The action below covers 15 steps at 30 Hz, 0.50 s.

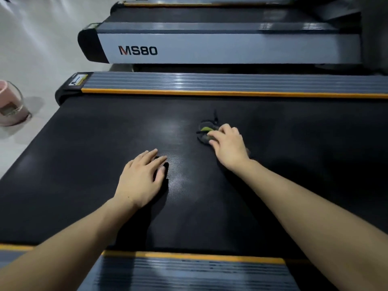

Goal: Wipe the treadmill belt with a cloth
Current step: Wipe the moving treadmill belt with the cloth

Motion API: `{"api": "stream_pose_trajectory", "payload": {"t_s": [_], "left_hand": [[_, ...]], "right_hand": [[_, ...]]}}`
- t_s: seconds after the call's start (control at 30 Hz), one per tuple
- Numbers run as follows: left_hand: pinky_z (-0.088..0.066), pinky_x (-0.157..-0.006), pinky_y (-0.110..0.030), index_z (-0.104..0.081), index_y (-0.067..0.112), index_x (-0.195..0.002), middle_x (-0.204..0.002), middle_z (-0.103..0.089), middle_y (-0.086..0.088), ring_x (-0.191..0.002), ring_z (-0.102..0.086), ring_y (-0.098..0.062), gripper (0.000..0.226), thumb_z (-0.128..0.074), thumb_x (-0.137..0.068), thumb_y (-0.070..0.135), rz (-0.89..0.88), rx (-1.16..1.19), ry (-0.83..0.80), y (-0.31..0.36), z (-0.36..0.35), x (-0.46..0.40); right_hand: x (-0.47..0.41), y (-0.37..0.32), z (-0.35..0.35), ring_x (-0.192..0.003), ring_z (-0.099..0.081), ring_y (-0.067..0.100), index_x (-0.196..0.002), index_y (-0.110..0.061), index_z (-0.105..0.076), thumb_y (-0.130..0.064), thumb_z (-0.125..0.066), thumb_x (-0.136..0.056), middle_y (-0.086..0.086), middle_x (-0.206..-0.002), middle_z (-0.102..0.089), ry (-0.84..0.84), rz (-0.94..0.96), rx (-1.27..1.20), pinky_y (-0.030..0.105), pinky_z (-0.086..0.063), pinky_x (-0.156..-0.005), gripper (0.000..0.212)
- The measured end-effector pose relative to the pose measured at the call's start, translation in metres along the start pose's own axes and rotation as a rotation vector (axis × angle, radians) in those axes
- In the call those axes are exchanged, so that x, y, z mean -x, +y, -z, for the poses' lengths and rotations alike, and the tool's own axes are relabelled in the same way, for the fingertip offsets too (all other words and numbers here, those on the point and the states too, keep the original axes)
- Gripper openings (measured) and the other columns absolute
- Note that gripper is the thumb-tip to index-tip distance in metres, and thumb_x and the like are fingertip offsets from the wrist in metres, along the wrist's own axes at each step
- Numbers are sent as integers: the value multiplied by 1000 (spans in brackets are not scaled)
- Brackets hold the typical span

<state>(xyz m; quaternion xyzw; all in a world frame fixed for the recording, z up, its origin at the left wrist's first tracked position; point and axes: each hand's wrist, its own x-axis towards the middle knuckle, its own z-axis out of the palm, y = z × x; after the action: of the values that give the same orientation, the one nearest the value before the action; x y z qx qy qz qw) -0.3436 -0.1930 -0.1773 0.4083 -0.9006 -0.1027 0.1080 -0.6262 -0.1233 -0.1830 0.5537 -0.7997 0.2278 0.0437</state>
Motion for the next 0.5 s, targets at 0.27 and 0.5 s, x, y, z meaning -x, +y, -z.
{"api": "stream_pose_trajectory", "payload": {"t_s": [0.27,0.5], "left_hand": [[-44,-106,-40,-51,34,-145,-152,-48,3,-140,-44,-19,60,-26,-94,55,-53,-100,-108,-19,26,50],[-47,-104,-41,-54,31,-141,-149,-52,0,-137,-49,-22,55,-32,-95,52,-47,-147,-96,-21,28,57]], "right_hand": [[95,-36,14,-88,-50,24,-115,-29,-67,-36,-58,-95,2,-108,-56,-159,583,-96,36,-47,-82,23],[-3,-44,-23,-95,-49,29,-111,-30,-70,-35,-61,-94,1,-109,-55,3,37,0,48,-48,-87,20]]}}
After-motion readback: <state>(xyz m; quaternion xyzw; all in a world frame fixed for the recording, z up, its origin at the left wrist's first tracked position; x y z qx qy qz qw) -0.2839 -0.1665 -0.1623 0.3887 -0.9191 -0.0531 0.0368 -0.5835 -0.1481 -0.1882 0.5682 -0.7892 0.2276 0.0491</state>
